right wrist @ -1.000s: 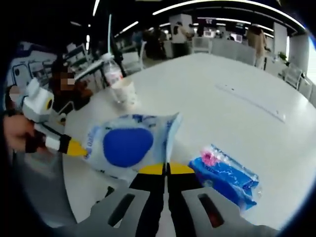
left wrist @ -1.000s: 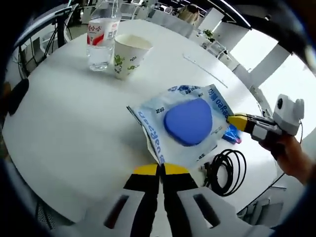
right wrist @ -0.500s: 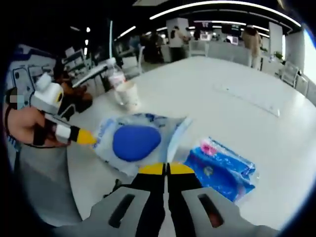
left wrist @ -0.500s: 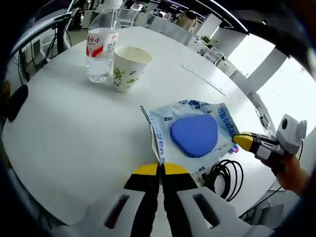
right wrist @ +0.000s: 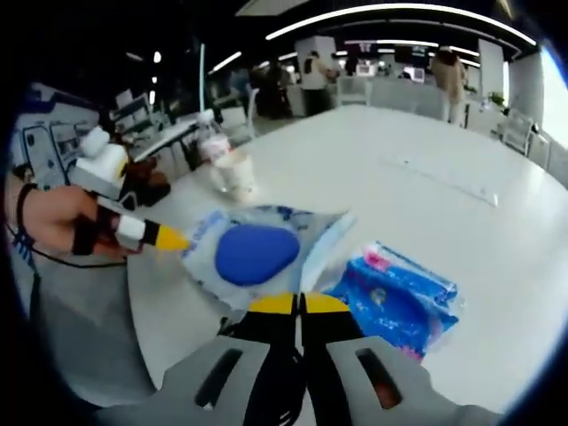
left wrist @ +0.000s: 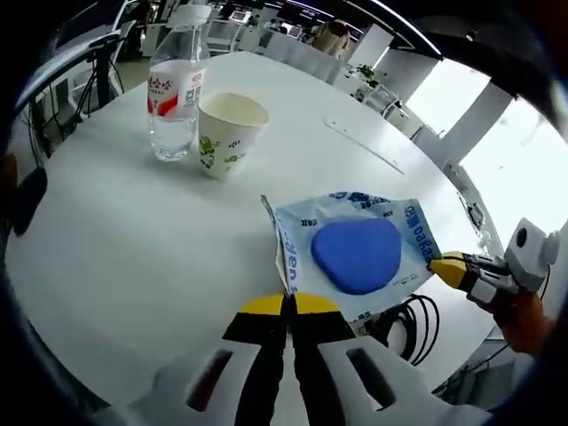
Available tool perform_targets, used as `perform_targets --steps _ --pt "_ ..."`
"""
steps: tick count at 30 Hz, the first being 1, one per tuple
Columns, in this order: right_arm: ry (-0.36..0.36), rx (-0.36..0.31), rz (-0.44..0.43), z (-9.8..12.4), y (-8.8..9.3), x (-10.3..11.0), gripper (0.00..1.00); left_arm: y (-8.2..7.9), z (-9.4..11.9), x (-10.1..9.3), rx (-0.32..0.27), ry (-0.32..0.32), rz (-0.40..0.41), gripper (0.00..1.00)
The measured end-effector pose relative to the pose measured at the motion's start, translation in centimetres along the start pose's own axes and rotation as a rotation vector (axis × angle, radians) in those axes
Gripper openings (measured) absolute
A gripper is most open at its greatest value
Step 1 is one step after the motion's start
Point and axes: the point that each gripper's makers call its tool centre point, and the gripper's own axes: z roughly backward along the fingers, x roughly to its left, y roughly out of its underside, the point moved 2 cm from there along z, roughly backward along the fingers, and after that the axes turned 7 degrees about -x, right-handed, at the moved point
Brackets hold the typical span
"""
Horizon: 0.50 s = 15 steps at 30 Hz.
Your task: Arrange the tabletop items into an orderly group along one side of the table until the central work area is clear of visible clutter.
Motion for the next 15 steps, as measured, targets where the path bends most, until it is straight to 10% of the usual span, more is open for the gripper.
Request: perform_targets --steps 15 --pt "-0.011 -0.01 -0.001 0.5 0.1 2.0 0.0 -2.1 -1.4 0.7 -0.024 0.0 -0.029 0.0"
